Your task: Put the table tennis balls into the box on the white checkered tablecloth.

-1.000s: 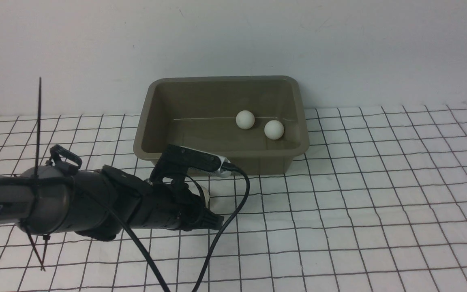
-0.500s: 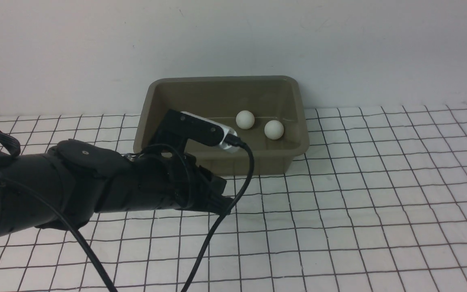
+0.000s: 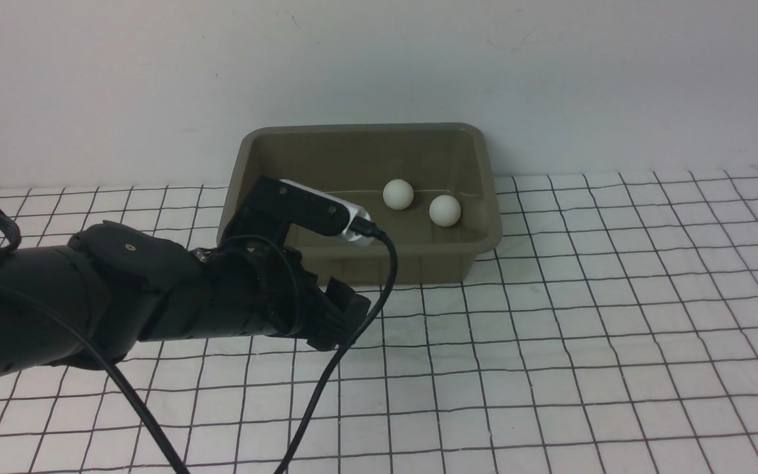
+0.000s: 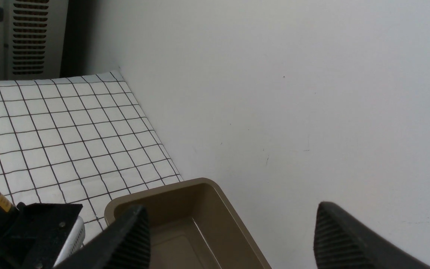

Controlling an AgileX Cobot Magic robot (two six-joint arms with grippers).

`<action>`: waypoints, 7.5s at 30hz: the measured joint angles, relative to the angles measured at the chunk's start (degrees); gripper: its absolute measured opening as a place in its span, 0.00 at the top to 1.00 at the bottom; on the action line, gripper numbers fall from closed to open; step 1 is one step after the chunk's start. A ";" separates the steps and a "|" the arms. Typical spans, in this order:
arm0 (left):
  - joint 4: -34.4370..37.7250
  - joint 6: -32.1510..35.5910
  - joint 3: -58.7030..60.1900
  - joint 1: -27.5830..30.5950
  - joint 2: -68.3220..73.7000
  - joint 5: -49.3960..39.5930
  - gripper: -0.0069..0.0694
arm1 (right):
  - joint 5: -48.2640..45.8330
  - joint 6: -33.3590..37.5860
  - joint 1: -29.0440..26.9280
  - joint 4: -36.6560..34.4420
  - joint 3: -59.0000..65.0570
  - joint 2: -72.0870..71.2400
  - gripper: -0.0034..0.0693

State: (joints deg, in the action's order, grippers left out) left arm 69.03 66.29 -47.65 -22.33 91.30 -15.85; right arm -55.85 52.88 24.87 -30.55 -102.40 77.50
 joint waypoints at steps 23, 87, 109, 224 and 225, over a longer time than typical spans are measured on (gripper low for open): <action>-4.89 -5.08 -5.60 1.60 9.67 3.97 0.39 | -0.05 0.73 0.00 -0.51 0.00 -0.01 0.22; 2.16 4.94 -31.18 13.04 20.83 -11.69 0.42 | -0.47 0.71 0.00 1.86 0.00 -0.49 0.22; -38.24 -25.96 -31.48 14.92 -7.00 -18.52 0.48 | -15.92 -25.40 0.00 30.55 5.83 -25.74 0.28; 17.52 14.73 -31.48 14.87 -9.11 -21.31 0.64 | 32.97 -68.48 -24.82 39.29 103.49 -78.20 0.50; 17.52 15.10 -31.48 14.87 -9.11 -21.32 0.64 | 32.97 -68.48 -24.82 39.29 103.49 -78.20 0.50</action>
State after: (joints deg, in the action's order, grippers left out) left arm 86.55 81.39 -79.13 -7.46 82.19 -37.17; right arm -22.88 -15.60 0.04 8.73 1.09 -0.70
